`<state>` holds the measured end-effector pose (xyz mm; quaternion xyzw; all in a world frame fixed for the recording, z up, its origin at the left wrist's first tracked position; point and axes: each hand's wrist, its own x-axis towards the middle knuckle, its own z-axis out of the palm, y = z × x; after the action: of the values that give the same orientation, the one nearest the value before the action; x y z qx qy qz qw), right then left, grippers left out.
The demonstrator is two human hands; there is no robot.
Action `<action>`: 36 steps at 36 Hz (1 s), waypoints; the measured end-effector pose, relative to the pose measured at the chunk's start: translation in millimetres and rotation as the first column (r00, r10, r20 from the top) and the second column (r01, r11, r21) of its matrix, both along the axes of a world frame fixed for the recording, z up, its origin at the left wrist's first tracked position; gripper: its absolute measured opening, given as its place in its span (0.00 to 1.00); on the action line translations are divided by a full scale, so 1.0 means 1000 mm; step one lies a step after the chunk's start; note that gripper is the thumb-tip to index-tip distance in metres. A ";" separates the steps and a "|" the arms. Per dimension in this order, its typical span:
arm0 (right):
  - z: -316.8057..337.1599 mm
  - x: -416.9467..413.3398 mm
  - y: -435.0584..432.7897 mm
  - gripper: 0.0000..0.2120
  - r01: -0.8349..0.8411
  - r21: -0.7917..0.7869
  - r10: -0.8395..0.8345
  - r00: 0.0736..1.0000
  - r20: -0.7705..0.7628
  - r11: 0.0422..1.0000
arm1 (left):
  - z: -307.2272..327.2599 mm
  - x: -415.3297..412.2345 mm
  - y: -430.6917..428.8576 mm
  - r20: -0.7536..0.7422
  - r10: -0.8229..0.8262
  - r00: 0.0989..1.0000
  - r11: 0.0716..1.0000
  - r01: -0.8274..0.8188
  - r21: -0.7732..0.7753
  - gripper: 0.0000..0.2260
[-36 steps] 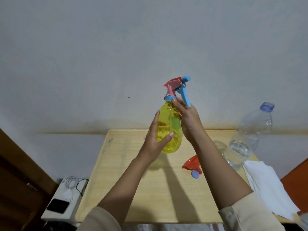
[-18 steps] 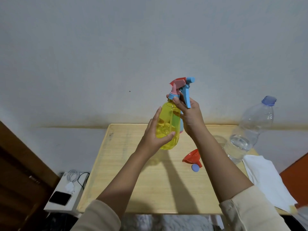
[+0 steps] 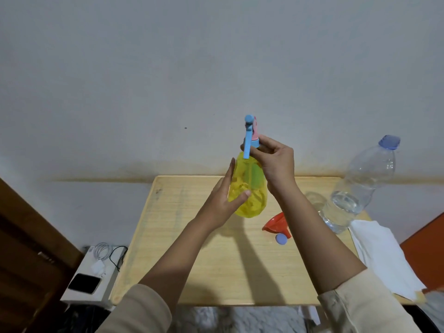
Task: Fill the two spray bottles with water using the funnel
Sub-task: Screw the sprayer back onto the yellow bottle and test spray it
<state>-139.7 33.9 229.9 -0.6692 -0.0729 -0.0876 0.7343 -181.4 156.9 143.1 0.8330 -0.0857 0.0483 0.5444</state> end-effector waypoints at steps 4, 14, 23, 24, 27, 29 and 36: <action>-0.001 0.000 0.003 0.12 0.093 -0.086 -0.091 0.996 0.024 0.992 | -0.010 -0.012 -0.015 -0.002 0.119 0.993 0.992 -0.119 -0.033 0.35; -0.022 -0.003 0.022 0.13 0.309 -0.312 -0.248 0.944 0.219 0.898 | -0.015 -0.023 -0.038 0.046 0.343 0.938 0.938 -0.344 0.036 0.51; -0.032 0.003 0.024 0.08 -0.144 -0.452 0.126 0.990 -0.070 0.880 | -0.038 -0.020 0.009 -0.066 0.178 0.982 0.983 -0.180 -0.030 0.50; -0.033 0.003 0.024 0.07 -0.166 -0.421 0.141 0.986 -0.088 0.892 | -0.039 -0.020 0.013 -0.065 0.171 0.983 0.984 -0.173 -0.031 0.49; -0.038 0.002 0.029 0.10 -0.099 -0.394 0.076 0.994 -0.073 0.914 | -0.042 -0.019 0.018 -0.064 0.166 0.984 0.986 -0.167 -0.015 0.50; -0.041 0.000 0.034 0.12 -0.042 -0.404 0.030 0.999 -0.037 0.914 | -0.044 -0.019 0.020 -0.074 0.163 0.984 0.986 -0.165 -0.012 0.50; -0.049 -0.003 0.049 0.18 0.109 -0.455 -0.127 0.992 -0.009 0.884 | -0.049 -0.018 0.026 -0.197 0.125 0.972 0.987 -0.143 -0.077 0.51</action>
<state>-143.2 82.8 180.8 -0.8267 -0.0365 -0.0997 0.5525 -199.3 182.9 93.7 0.8122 0.0258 0.0085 0.5827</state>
